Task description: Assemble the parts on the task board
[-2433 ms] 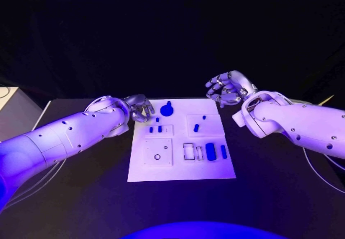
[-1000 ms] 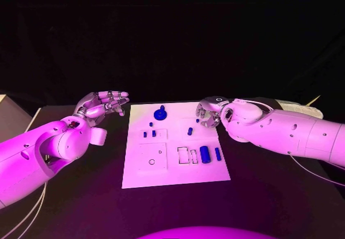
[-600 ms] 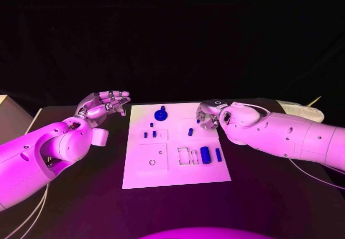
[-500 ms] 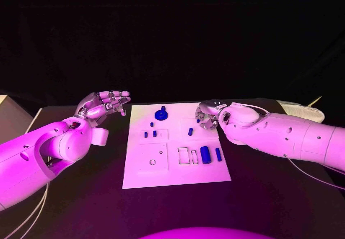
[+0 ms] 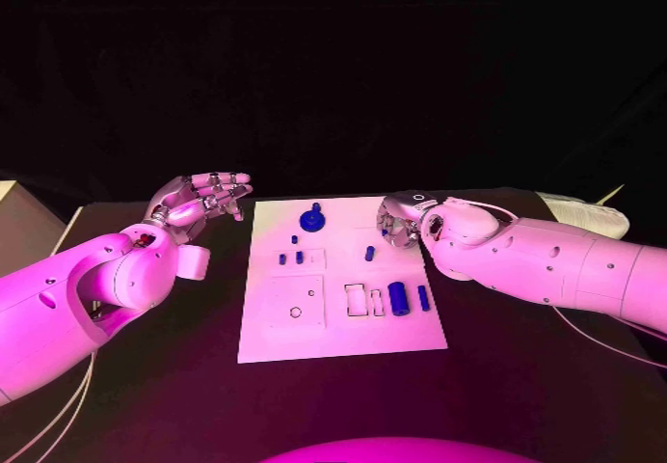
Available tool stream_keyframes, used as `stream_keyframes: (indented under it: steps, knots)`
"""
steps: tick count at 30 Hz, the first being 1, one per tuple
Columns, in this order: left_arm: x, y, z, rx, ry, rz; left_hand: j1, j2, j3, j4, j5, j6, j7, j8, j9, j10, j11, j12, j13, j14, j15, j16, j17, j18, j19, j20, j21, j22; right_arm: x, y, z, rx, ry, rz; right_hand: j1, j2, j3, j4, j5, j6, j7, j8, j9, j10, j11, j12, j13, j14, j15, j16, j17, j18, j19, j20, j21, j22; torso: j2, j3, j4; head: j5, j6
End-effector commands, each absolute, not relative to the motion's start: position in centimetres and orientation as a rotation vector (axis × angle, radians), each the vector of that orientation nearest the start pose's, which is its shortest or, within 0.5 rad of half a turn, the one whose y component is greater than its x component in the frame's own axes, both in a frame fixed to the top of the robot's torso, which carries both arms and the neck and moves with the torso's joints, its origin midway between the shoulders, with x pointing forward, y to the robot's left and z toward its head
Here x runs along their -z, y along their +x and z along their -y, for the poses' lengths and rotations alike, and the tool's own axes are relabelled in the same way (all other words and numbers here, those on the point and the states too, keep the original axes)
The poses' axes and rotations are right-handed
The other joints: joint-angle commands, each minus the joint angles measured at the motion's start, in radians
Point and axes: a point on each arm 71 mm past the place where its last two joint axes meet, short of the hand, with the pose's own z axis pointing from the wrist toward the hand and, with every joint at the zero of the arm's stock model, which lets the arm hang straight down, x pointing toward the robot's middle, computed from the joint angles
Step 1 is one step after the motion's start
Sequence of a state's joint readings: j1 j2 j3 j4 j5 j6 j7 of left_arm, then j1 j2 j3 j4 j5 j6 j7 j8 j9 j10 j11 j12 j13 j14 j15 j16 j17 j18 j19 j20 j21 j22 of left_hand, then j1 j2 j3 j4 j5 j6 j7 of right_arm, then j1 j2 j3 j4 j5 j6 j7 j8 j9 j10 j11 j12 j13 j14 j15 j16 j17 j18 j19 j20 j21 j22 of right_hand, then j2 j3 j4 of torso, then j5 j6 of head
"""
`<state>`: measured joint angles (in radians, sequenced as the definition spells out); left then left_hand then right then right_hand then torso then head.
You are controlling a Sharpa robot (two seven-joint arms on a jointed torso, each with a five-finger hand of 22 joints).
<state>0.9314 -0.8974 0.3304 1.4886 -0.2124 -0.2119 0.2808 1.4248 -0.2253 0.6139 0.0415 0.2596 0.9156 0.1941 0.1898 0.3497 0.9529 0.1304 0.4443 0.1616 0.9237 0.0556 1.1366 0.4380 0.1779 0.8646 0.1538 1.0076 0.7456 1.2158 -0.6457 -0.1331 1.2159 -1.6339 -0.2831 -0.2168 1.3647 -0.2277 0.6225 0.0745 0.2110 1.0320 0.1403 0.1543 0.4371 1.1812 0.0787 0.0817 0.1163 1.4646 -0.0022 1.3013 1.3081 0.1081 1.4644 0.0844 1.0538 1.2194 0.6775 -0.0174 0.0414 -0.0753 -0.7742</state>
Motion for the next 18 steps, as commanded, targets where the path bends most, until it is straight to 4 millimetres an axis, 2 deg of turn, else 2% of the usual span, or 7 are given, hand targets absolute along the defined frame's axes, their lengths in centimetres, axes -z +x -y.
stream_keyframes:
  steps: [1, 11, 15, 18]
  knots:
    - [17.85, 49.18, -25.57, 1.553, -1.109, -1.359, 0.000, 0.005, -0.005, 0.001, 0.000, 0.006, 0.000, 0.004, -0.001, -0.004, 0.001, 0.003, 0.001, -0.007, 0.003, -0.005, -0.001, 0.008, -0.001, -0.002, -0.003, -0.002, 22.80, 53.05, 19.12, -0.341, -0.286, -1.708, 0.000, 0.013, 0.012, -0.005, -0.006, 0.011, -0.002, 0.006, 0.004, 0.013, -0.003, 0.000, -0.001, 0.064, -0.009, 0.008, 0.006, -0.012, 0.010, -0.003, 0.005, 0.004, -0.001, 0.0006, 0.0000, 0.002, -0.001]
    - [17.88, 49.17, -25.57, 1.551, -1.112, -1.364, 0.001, 0.005, -0.007, 0.000, 0.000, 0.005, 0.001, 0.004, -0.001, -0.006, 0.001, 0.003, 0.001, -0.007, 0.003, -0.007, -0.002, 0.008, -0.001, -0.003, -0.005, -0.003, 22.90, 52.99, 18.95, -0.339, -0.286, -1.702, 0.013, 0.047, 0.040, -0.048, -0.025, 0.062, -0.019, 0.044, 0.033, 0.089, -0.025, 0.010, 0.008, 0.064, -0.027, 0.023, 0.004, -0.020, 0.016, -0.015, 0.056, 0.045, -0.001, 0.0002, -0.0021, 0.003, -0.004]
    - [17.88, 49.17, -25.53, 1.552, -1.112, -1.367, 0.003, 0.005, -0.007, -0.001, 0.000, 0.004, 0.001, 0.004, -0.001, -0.007, 0.001, 0.003, 0.000, -0.007, 0.003, -0.007, -0.002, 0.008, 0.000, -0.003, -0.006, -0.004, 22.85, 52.94, 18.84, -0.333, -0.276, -1.679, 0.013, 0.048, 0.045, -0.057, -0.025, 0.068, -0.023, 0.050, 0.038, 0.103, -0.030, 0.012, 0.011, 0.063, -0.031, 0.023, 0.000, -0.021, 0.017, -0.018, 0.063, 0.051, -0.002, 0.0006, -0.0004, 0.001, -0.004]
    - [17.89, 49.17, -25.55, 1.551, -1.113, -1.368, 0.004, 0.005, -0.007, -0.003, 0.001, 0.004, 0.001, 0.004, -0.002, -0.008, 0.002, 0.004, 0.000, -0.007, 0.003, -0.008, -0.003, 0.008, 0.000, -0.003, -0.006, -0.004, 22.78, 52.92, 18.88, -0.323, -0.265, -1.660, 0.013, 0.048, 0.048, -0.062, -0.023, 0.071, -0.025, 0.053, 0.041, 0.109, -0.032, 0.012, 0.012, 0.062, -0.033, 0.021, -0.004, -0.022, 0.018, -0.020, 0.069, 0.056, -0.002, 0.0006, -0.0018, 0.001, -0.004]
